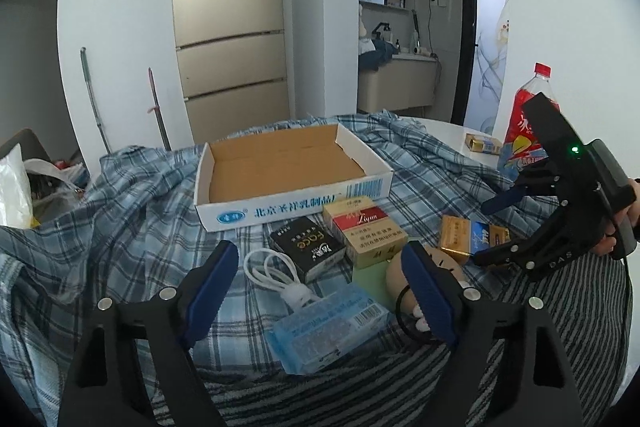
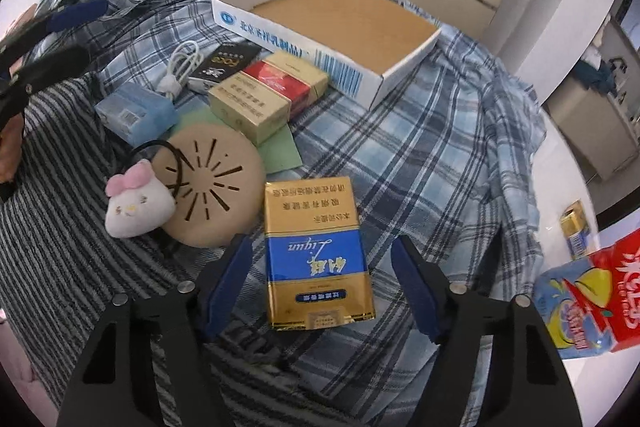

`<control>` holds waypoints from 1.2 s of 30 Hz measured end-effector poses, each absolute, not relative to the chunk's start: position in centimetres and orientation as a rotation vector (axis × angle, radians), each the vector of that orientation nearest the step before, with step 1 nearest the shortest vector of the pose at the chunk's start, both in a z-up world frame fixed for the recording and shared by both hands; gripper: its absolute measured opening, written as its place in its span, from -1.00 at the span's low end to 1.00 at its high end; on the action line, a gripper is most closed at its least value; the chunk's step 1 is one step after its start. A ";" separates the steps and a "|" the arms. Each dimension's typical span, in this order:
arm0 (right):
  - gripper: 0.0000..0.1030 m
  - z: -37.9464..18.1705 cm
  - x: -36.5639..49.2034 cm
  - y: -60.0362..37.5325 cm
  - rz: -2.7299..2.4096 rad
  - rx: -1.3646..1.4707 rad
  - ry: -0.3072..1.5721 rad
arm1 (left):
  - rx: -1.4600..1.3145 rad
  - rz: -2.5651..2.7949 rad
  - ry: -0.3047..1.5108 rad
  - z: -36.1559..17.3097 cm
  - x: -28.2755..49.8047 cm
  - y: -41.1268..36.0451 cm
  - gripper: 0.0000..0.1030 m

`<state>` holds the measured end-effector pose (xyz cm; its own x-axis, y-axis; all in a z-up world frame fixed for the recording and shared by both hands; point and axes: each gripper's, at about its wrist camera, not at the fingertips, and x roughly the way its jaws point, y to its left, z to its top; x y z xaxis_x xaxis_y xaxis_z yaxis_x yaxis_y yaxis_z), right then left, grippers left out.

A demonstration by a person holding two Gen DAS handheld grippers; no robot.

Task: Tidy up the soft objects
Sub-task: 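Grasp the gold-and-blue Liqun pack with the right gripper, then lift the gold pack with the right gripper while the left gripper grasps the light-blue packet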

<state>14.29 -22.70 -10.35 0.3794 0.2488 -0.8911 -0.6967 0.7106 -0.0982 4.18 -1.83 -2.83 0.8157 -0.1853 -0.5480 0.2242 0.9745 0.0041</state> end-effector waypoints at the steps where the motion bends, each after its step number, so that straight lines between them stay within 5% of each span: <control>1: 0.37 -10.6 14.5 -22.7 0.632 -0.510 1.022 | 0.069 -0.217 0.577 -2.9 4.2 -1.8 0.67; 6: 0.36 -10.8 14.6 -22.6 0.640 -0.502 1.016 | 0.071 -0.221 0.590 -3.1 4.3 -1.8 0.67; 14: 0.00 -11.3 14.9 -22.8 0.567 -0.468 1.017 | 0.064 -0.228 0.608 -3.3 4.6 -1.8 0.67; 25: 0.01 -1.0 8.6 -25.0 0.516 -0.047 0.536 | 0.082 -0.297 0.746 -3.7 5.7 -1.1 0.67; 36: 0.01 -3.2 7.1 -19.6 0.524 -0.122 0.412 | 0.242 -0.399 0.803 -5.6 5.8 -3.2 0.67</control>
<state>7.08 -19.58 -3.17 0.7863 0.4608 -0.4116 -0.5092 0.8606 -0.0091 5.77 -3.17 -5.64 0.6257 -0.2540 -0.7375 0.4346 0.8987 0.0592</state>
